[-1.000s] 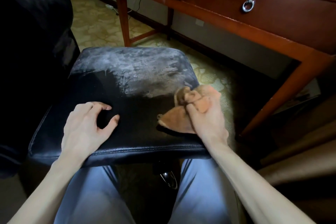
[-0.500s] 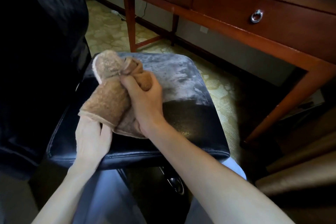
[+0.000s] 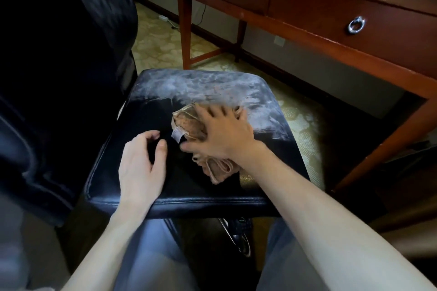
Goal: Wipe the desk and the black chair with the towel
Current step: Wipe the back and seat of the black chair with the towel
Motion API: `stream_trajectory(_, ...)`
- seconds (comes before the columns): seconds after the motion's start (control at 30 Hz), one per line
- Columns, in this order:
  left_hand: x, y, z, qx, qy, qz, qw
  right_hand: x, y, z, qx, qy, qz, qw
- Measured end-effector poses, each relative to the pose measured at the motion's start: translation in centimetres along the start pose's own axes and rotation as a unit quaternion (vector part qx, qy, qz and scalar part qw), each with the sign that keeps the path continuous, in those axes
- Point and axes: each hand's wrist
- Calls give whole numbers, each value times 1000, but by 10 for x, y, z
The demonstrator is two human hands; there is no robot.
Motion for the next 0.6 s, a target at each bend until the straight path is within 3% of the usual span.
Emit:
stream_trajectory(0.07,0,0,-1,0,7,14,1000,6,-6,-7,-107,15,-61,992)
stream_trajectory(0.13,0,-2,0,5,9,14,1000,10,-9,-15,-144,38,6,989)
stream_trajectory(0.23,0,-8,-1,28,-12,10,999,19,-14,-36,-77,84,111,987)
stream_trajectory(0.33,1,-6,-3,-47,15,77,996,29,-18,-76,24,104,170,980)
stream_trajectory(0.43,4,0,-6,-106,65,162,979,36,-28,-106,30,95,106,989)
stream_trajectory(0.5,4,1,-7,-95,63,159,981,35,-39,-108,-25,97,43,994)
stream_trajectory(0.6,6,1,-12,-68,40,136,988,25,-45,-92,-38,77,58,995)
Point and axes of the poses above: each hand's wrist, its own x-axis towards the middle knuckle, its own y-axis out of the back of the hand, z = x × y, and after that the axes turned 10 degrees about z, right-handed
